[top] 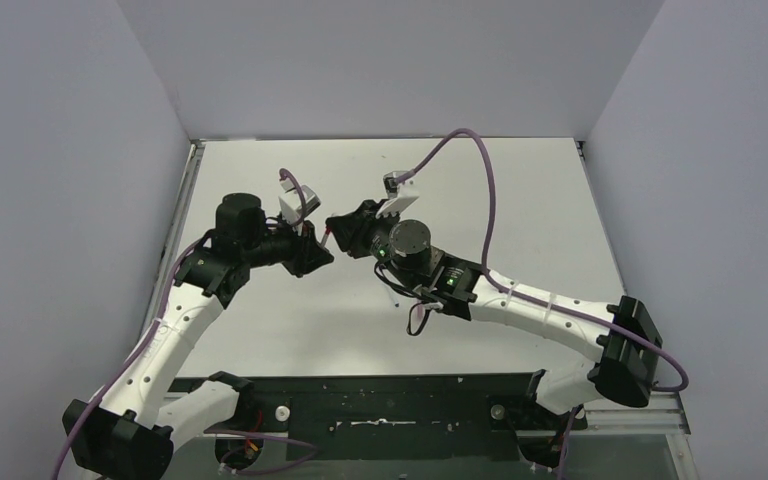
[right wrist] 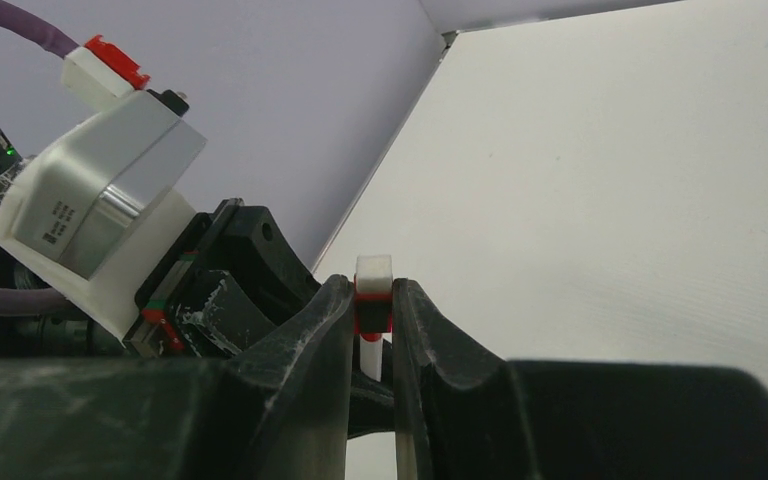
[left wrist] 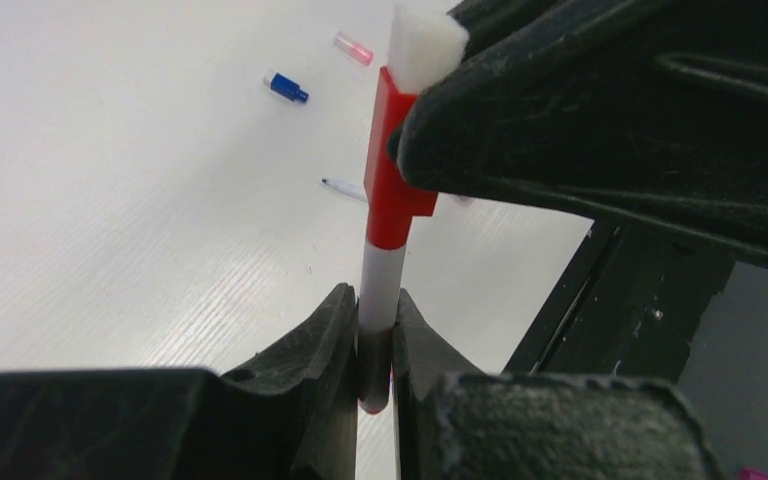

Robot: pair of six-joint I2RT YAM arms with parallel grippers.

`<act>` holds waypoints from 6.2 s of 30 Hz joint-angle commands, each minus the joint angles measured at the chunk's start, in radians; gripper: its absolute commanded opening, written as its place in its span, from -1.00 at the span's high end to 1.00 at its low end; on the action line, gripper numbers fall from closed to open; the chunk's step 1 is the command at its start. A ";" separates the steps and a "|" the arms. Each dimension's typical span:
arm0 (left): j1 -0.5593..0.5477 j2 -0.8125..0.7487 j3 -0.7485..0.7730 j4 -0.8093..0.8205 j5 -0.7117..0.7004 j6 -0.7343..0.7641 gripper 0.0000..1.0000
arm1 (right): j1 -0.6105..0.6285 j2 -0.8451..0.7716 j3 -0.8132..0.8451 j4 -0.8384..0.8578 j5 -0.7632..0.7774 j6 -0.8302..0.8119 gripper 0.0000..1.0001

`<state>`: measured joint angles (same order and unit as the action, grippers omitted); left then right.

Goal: Insert the pens into the pen caps

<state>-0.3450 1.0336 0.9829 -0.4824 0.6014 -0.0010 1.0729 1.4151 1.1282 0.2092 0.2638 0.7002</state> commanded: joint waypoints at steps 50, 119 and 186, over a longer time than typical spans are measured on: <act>0.071 -0.030 0.007 0.308 0.506 -0.071 1.00 | -0.104 -0.277 0.046 -0.134 -0.448 -0.329 -0.54; -0.094 0.580 -0.035 -0.027 -0.561 -0.122 0.88 | -0.300 0.265 0.227 -0.725 -0.207 -0.258 -0.27; 0.092 0.064 -0.248 0.289 -0.154 -0.321 0.23 | -0.291 0.364 0.137 -0.564 -0.315 -0.300 1.00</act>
<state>-0.2596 1.1339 0.7712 -0.3317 0.3264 -0.2569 0.7906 1.9034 1.2385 -0.3843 -0.0311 0.3969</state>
